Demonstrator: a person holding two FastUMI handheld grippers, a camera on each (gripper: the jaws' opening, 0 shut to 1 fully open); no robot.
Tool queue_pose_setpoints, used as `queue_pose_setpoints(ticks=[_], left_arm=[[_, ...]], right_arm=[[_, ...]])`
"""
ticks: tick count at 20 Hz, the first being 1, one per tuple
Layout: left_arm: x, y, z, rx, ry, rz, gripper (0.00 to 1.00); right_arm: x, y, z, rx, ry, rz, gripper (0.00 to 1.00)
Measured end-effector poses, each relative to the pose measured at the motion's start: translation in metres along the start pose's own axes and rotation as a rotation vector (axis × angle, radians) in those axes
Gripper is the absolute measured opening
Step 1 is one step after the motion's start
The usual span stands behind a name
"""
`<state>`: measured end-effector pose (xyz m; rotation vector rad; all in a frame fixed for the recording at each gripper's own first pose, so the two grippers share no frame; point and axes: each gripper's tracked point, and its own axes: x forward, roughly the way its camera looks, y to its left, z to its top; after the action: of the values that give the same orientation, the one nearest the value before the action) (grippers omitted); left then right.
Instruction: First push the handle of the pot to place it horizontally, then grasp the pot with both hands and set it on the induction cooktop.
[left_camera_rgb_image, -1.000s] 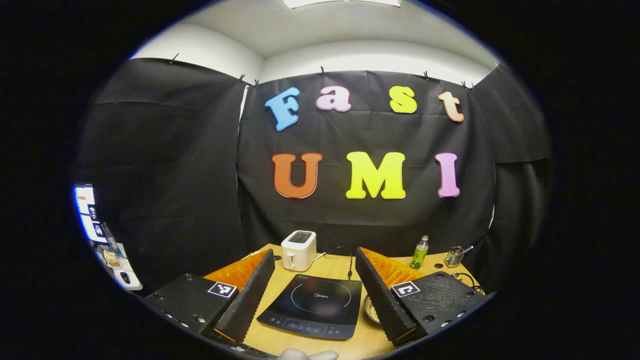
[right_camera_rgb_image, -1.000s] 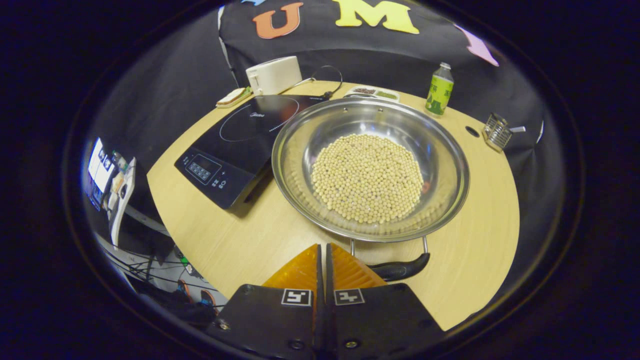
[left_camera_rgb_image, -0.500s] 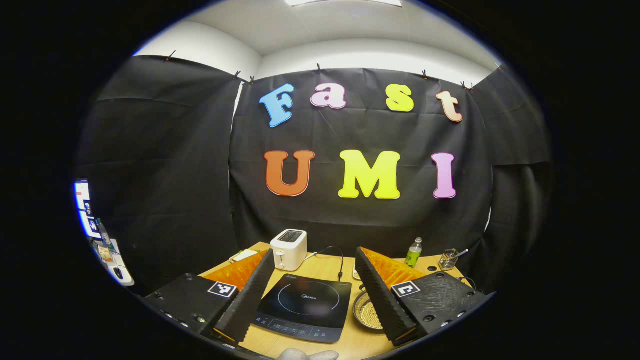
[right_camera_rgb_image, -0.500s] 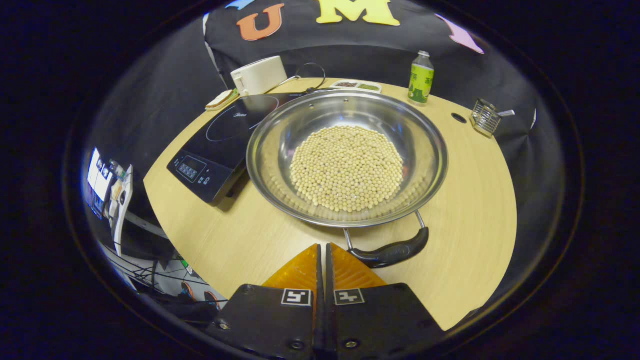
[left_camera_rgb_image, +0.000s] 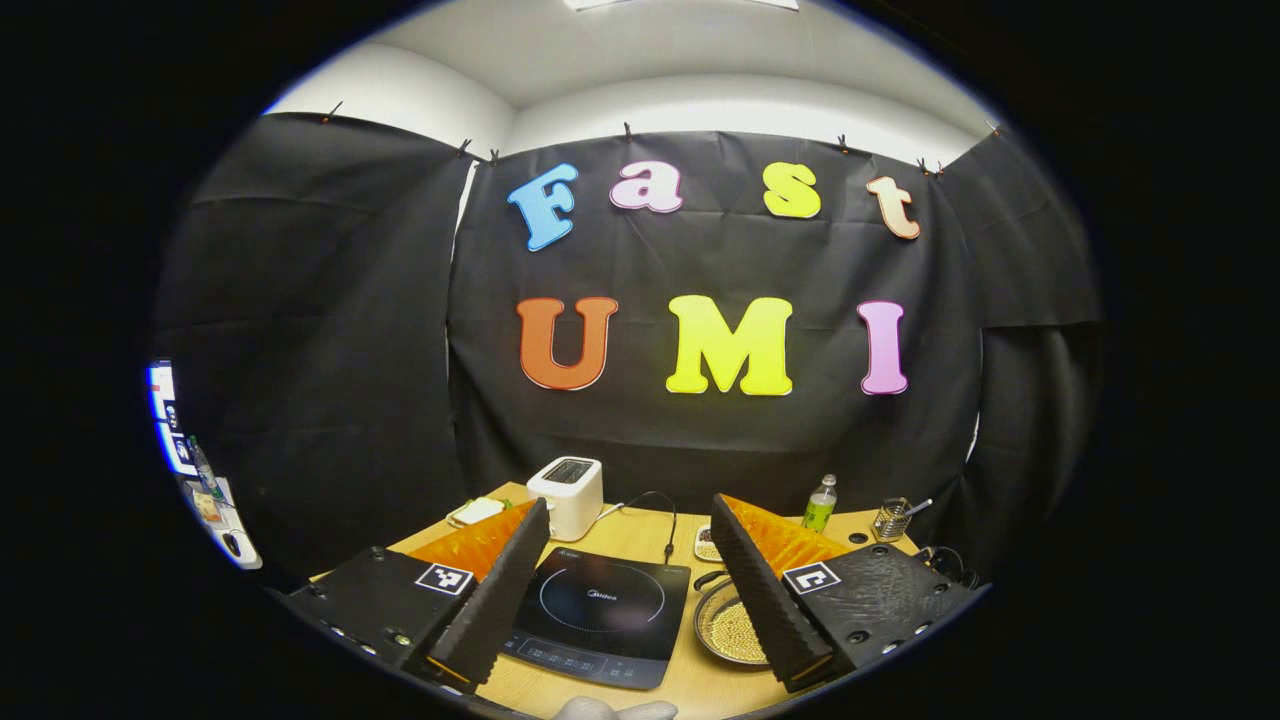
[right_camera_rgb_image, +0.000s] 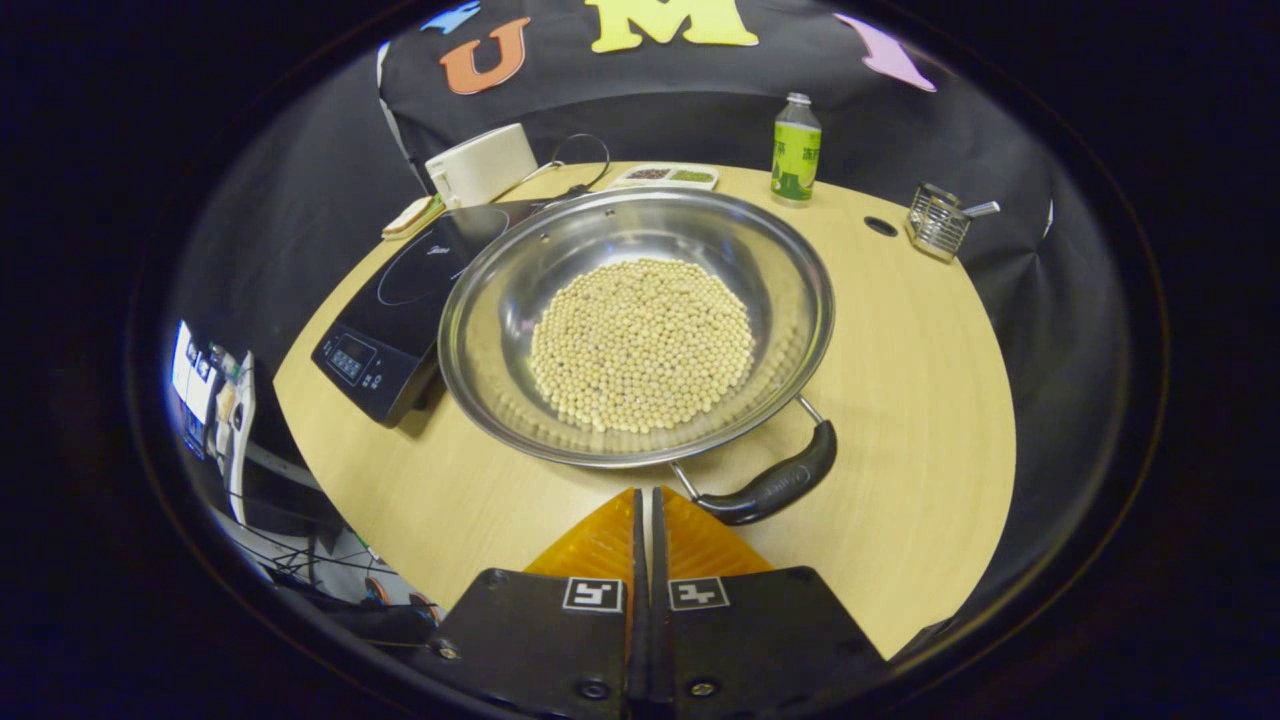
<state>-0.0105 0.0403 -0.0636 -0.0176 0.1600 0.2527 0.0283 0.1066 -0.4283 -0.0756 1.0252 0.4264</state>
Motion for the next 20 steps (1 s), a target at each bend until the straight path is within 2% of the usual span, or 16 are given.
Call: queue_pose_setpoints(ticks=[3,5,7,8,10,11,12,16,17,18,20], left_arm=[[0.002,-0.005,0.0,-0.001,-0.001,0.003,0.96],[0.004,-0.007,-0.002,-0.004,0.003,0.01,0.96],[0.006,-0.009,-0.003,-0.011,0.006,0.017,0.96],[0.007,-0.011,-0.003,-0.013,0.007,0.022,0.96],[0.008,-0.013,-0.005,-0.015,0.011,0.03,0.96],[0.009,-0.014,-0.006,-0.016,0.012,0.034,0.96],[0.011,-0.015,-0.008,-0.017,0.016,0.038,0.96],[0.013,-0.019,-0.013,-0.018,0.026,0.055,0.96],[0.014,-0.019,-0.015,-0.016,0.03,0.059,0.96],[0.014,-0.02,-0.016,-0.014,0.032,0.065,0.96],[0.016,-0.021,-0.021,-0.011,0.04,0.077,0.97]], right_arm=[[-0.001,-0.012,0.004,-0.007,0.003,-0.011,0.0],[-0.002,-0.02,0.007,-0.014,0.004,-0.019,0.04],[-0.001,-0.029,0.01,-0.021,0.008,-0.024,0.0],[-0.001,-0.035,0.012,-0.025,0.011,-0.028,0.04],[0.0,-0.047,0.016,-0.036,0.021,-0.039,0.01],[0.0,-0.051,0.017,-0.043,0.023,-0.044,0.07],[0.001,-0.057,0.021,-0.049,0.024,-0.049,0.0],[0.003,-0.076,0.031,-0.069,0.025,-0.063,0.04],[0.004,-0.081,0.033,-0.073,0.025,-0.067,0.0],[0.005,-0.085,0.036,-0.076,0.026,-0.069,0.04],[0.008,-0.093,0.04,-0.082,0.028,-0.077,0.0]])
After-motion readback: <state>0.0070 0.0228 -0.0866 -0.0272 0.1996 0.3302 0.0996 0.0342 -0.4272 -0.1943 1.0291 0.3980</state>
